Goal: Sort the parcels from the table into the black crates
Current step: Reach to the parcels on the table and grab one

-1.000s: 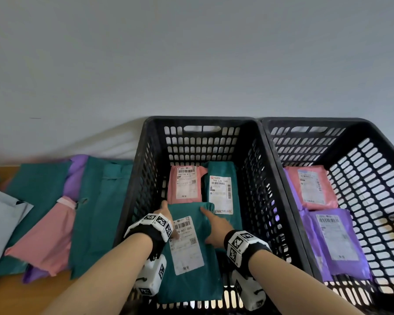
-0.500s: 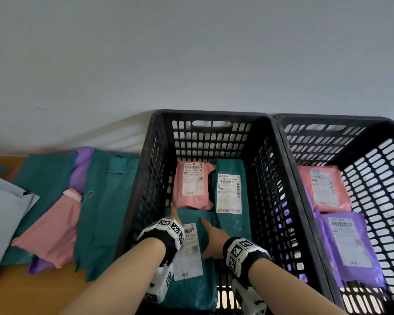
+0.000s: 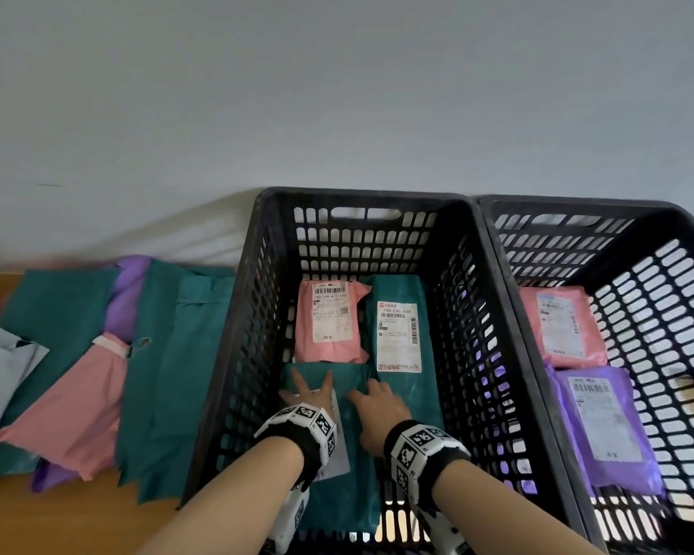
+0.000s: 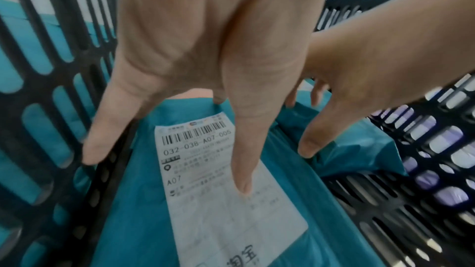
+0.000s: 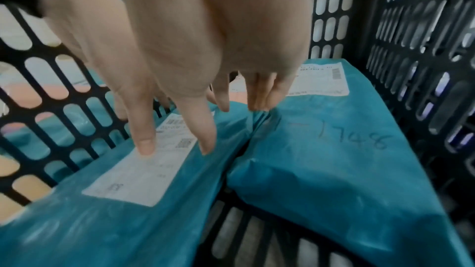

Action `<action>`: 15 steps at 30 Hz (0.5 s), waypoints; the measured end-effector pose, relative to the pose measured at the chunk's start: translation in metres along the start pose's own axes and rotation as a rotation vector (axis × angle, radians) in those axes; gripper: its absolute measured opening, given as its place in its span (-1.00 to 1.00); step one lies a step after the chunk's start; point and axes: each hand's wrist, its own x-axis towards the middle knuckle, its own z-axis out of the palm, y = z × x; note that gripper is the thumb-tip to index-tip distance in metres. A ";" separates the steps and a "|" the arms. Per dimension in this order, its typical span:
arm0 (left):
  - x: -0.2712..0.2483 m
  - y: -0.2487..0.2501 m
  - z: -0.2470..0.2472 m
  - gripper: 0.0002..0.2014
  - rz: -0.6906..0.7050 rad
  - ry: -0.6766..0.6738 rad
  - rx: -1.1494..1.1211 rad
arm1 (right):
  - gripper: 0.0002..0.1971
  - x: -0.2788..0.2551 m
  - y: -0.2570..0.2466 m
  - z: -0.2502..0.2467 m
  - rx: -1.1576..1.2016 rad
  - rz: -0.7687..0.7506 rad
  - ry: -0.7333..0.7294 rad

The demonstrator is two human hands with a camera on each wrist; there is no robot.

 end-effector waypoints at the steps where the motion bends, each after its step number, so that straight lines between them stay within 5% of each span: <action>1: -0.002 0.003 -0.003 -0.08 0.036 -0.003 0.039 | -0.30 0.000 0.002 0.000 -0.088 -0.006 0.032; 6: 0.005 0.002 0.010 -0.14 0.125 -0.007 0.190 | 0.09 0.008 0.010 0.005 -0.061 0.117 -0.179; 15: 0.024 0.000 0.024 -0.10 0.132 -0.033 0.196 | 0.09 0.016 -0.001 0.008 -0.046 0.185 -0.245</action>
